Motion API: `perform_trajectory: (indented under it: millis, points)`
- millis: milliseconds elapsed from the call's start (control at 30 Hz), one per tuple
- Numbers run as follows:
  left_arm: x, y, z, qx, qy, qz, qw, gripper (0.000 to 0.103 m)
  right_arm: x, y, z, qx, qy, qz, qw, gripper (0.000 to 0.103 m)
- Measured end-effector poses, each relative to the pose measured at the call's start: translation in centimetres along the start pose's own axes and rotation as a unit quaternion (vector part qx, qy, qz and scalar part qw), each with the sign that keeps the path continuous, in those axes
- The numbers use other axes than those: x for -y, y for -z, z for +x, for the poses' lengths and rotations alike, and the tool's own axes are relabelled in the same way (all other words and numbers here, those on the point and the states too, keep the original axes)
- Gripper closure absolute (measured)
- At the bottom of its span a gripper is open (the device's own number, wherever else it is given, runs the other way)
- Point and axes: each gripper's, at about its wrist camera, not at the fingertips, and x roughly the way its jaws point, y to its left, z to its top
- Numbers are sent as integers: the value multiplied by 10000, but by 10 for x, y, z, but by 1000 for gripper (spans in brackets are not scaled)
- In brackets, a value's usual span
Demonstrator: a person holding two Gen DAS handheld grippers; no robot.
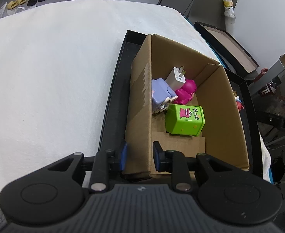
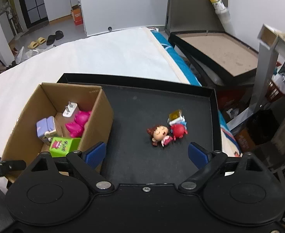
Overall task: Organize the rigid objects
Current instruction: 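Move the right gripper to the brown-haired doll and lower onto it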
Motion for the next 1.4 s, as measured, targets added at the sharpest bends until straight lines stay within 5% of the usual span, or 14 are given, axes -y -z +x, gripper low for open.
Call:
perform_trajectory:
  millis: [367,967,1400]
  points:
    - [10,0,0,-14,-276,25,9996,78,32,24,21,-35,-203,295,9994,8]
    - [15,-1,7,-75,-381,110,9992,78,57,12,61,-277,-367,990,9940,8]
    - [12,-2,8,-86,-322,98,9994,78,63,5,95,-358,-316,1627,9855,18]
